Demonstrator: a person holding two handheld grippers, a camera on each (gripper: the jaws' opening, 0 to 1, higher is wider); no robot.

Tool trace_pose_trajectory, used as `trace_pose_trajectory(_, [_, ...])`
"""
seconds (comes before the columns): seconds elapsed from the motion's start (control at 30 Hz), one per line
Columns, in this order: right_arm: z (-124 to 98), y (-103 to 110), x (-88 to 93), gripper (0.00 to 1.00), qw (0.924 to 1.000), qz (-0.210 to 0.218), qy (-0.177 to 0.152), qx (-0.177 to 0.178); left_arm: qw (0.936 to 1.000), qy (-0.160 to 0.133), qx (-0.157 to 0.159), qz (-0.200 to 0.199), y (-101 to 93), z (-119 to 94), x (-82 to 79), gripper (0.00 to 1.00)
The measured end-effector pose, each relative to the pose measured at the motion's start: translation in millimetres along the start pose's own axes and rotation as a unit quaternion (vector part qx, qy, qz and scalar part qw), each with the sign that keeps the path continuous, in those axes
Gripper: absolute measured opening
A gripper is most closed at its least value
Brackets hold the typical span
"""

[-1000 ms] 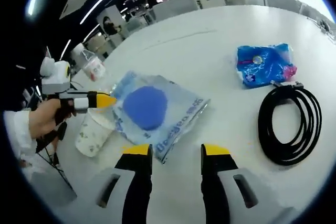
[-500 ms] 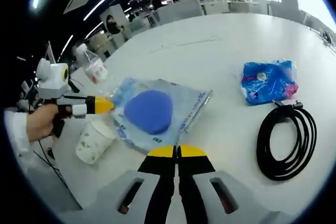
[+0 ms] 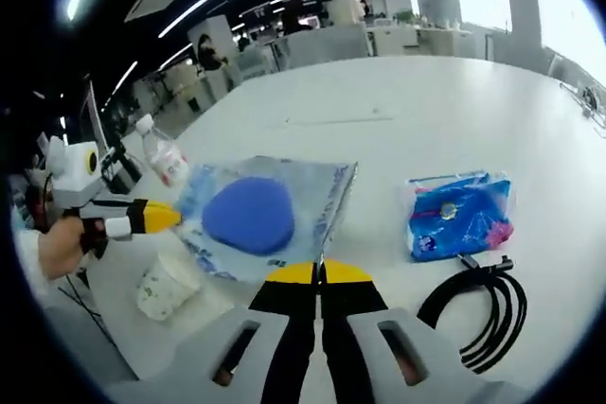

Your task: Arrange the tabletop items into an orderly group along one side of the table until the central work area is clear of visible clutter.

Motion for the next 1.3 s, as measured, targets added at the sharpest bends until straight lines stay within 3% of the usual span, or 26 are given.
trace_pose_trajectory(0.3, [7,-1,-12.5,0.0,0.9998,-0.017,-0.005,-0.001,0.9999,-0.009,-0.009,-0.001,0.0,11,-7.7,0.0])
trace_pose_trajectory(0.53, [16,-3,-7.9,0.0,1.0,-0.009,-0.002,0.002,0.9998,-0.003,-0.014,0.012,3.8,20,-8.4,0.0])
trace_pose_trajectory(0.77, [31,-18,-3.5,0.0,0.9997,-0.022,0.008,0.011,0.9997,0.005,-0.022,-0.011,4.0,36,-6.5,0.0])
trace_pose_trajectory(0.93, [40,-24,-2.1,0.0,0.9993,-0.027,0.022,0.013,0.9994,0.027,-0.021,0.007,3.9,47,0.2,0.0])
trace_pose_trajectory(1.3, [55,-31,7.5,0.0,0.9981,-0.037,0.047,0.011,0.9986,0.046,-0.025,-0.008,12.3,58,10.8,0.0])
Point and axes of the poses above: the point that each gripper's makers call its tool centre point, and the gripper's own axes: z roughly forward along the fingers, y roughly to its left, x roughly out of its underside, the point moved 4 cm from there along -z, roughly backward along the fingers, and after that the axes turned 15 degrees about -y, right-handed, at the moved point
